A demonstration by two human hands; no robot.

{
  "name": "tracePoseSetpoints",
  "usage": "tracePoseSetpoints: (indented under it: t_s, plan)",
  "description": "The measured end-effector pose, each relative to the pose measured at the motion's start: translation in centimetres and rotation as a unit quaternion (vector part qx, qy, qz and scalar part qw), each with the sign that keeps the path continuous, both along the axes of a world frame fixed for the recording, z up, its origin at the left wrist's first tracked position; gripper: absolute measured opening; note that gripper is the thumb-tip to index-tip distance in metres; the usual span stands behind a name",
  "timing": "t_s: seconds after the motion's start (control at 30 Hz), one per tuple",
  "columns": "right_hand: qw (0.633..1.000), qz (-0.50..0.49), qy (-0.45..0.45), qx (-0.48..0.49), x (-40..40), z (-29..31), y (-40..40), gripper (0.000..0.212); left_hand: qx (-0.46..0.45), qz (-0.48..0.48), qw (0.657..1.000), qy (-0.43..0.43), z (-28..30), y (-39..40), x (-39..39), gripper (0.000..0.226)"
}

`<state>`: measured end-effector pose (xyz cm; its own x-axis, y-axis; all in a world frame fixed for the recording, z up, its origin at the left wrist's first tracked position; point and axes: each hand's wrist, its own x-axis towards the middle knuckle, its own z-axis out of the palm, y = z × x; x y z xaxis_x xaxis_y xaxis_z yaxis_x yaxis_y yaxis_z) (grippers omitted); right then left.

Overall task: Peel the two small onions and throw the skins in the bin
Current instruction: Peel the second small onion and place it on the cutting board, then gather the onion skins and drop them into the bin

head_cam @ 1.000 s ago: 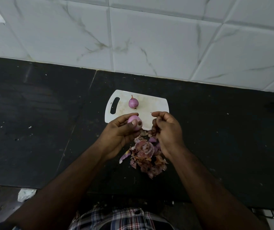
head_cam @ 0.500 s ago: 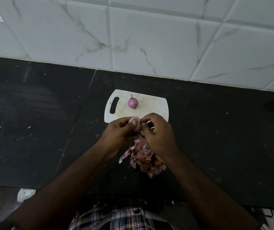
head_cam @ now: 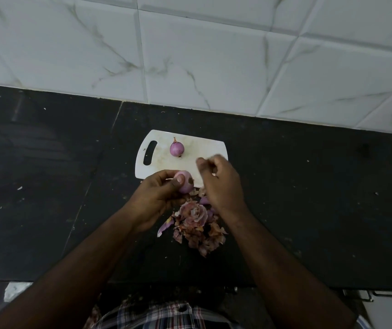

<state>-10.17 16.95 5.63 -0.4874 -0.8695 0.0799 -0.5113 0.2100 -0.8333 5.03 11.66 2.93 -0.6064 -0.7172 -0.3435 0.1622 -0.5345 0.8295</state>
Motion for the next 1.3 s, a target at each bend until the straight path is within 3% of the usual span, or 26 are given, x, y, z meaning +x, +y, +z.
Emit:
tracePoseSetpoints:
  t_s: [0.07,0.17,0.37,0.43,0.53,0.57,0.63,0.67,0.77,0.87,0.93,1.03,1.1,1.2,1.3]
  plan:
    - [0.996,-0.01,-0.082,-0.038,1.0,1.0,-1.0,0.023,-0.017,-0.036,0.999,0.014,-0.1,0.6,-0.6,0.038]
    - [0.978,-0.037,-0.198,-0.061,2.5,1.7,-2.0,0.031,-0.036,-0.068,0.995,0.058,0.4,1.2,-1.3,0.029]
    - [0.977,-0.075,-0.196,-0.022,0.9,1.2,-3.1,0.04,-0.014,-0.052,0.993,0.103,1.1,1.0,-0.2,0.043]
    - [0.981,-0.053,-0.185,-0.024,1.1,1.1,-3.2,0.043,-0.011,-0.031,0.997,0.077,1.2,0.9,0.0,0.037]
    - [0.971,0.0,-0.24,-0.01,1.9,1.0,-3.4,0.042,-0.038,-0.064,0.995,0.069,1.2,1.3,0.1,0.031]
    - [0.976,-0.008,-0.215,0.01,1.3,0.5,-3.4,0.037,-0.034,-0.072,0.994,0.077,1.3,1.4,0.4,0.034]
    - [0.994,-0.046,-0.084,0.049,-1.3,-0.9,-3.2,0.012,-0.032,-0.062,0.994,0.08,1.4,0.9,1.3,0.042]
    - [0.995,-0.061,-0.056,0.064,-2.3,-1.3,-2.8,0.015,-0.038,-0.044,0.996,0.061,1.2,0.3,1.9,0.043]
    - [0.993,-0.056,-0.091,0.043,-3.5,-2.3,-1.2,0.024,-0.045,0.042,0.995,-0.074,0.1,-1.6,3.0,0.043]
    - [0.988,0.046,-0.049,0.143,-2.7,-3.8,-0.2,0.018,-0.076,0.057,0.978,-0.188,-1.2,-2.7,2.8,0.039]
    - [0.98,0.096,0.038,0.168,-2.8,-4.8,0.5,0.022,-0.136,0.044,0.959,-0.244,-2.0,-3.6,2.2,0.039]
    - [0.984,0.104,0.016,0.146,-4.1,-5.5,0.0,0.032,-0.253,0.018,0.916,-0.31,-3.3,-5.3,1.1,0.042]
    - [0.984,0.096,0.072,0.131,-5.7,-5.8,-1.5,0.037,-0.306,0.004,0.888,-0.343,-3.8,-6.5,0.3,0.045]
    - [0.964,0.127,0.181,0.148,-8.1,-7.1,-4.7,0.051,-0.357,-0.006,0.85,-0.388,-4.0,-7.7,-1.1,0.048]
    - [0.949,0.156,0.203,0.184,-9.6,-8.8,-8.0,0.065,-0.351,0.005,0.842,-0.409,-5.1,-8.7,-1.7,0.053]
